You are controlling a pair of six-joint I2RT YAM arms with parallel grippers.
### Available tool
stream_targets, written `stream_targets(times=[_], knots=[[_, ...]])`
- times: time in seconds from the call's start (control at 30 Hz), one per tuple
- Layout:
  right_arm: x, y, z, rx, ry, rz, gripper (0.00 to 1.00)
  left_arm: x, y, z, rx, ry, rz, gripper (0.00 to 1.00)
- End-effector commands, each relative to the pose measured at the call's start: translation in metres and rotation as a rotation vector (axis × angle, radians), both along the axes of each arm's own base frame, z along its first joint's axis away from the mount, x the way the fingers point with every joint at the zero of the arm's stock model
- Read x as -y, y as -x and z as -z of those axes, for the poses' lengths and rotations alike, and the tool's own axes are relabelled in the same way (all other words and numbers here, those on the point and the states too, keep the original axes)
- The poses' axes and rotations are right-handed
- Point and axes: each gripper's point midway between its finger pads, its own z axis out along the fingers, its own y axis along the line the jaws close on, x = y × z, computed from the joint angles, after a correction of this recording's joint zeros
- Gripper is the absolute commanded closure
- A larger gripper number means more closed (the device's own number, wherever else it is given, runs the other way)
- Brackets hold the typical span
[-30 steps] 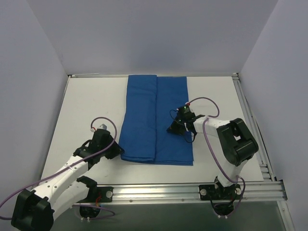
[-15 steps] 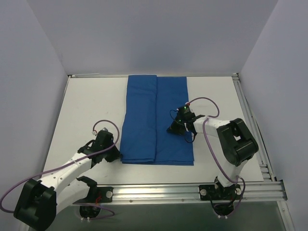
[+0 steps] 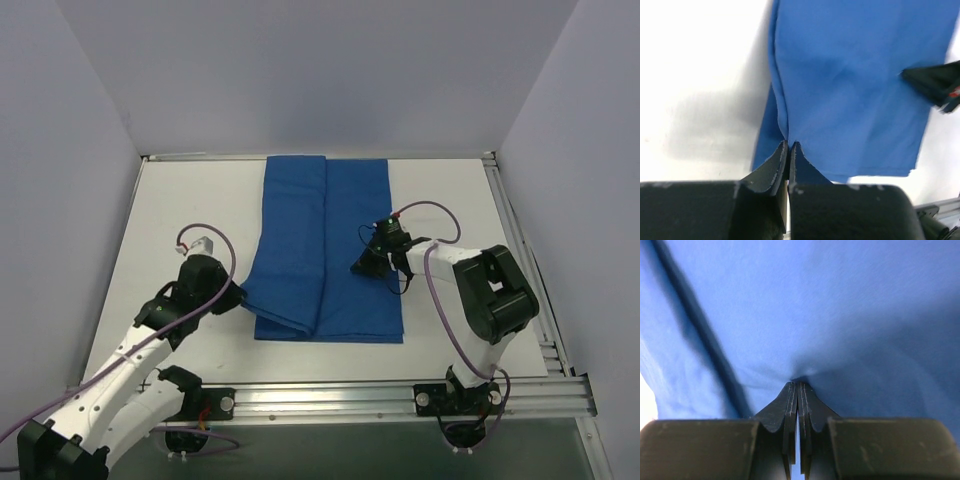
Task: Open and lay out the surgical kit
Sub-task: Open the surgical kit at the center of the board.
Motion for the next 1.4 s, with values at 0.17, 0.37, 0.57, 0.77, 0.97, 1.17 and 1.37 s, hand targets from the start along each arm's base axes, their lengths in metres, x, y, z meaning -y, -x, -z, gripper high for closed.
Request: stream_targets(times=[0.17,0.37,0.57,0.77,0.97,1.17,1.37], knots=[[0.082,0.059,0.065,-0.246,0.337,0.045,1.00,-0.016,-0.023,-0.064,0.164,-0.139,0.031,0.98],[0.082,0.061,0.072,-0.264,0.340,0.038,1.00,-0.031,-0.031,-0.104,0.237,-0.204,-0.012,0.98],[0.091,0.064,0.075,-0.290,0.347,0.056,1.00,-0.071,-0.025,-0.141,0.267,-0.321,-0.150,0.98],[0.096,0.063,0.077,-0.322,0.353,0.050,1.00,-0.104,-0.010,-0.138,0.186,-0.389,-0.265,0.98],[0.099,0.061,0.075,-0.328,0.351,0.046,1.00,-0.154,0.023,-0.133,0.079,-0.511,-0.484,0.98],[0.109,0.067,0.074,-0.345,0.348,0.069,1.00,-0.192,0.054,-0.147,0.120,-0.537,-0.698,0.98],[0.115,0.076,0.078,-0.374,0.317,0.110,1.00,-0.191,0.065,-0.136,0.041,-0.478,-0.755,0.92]])
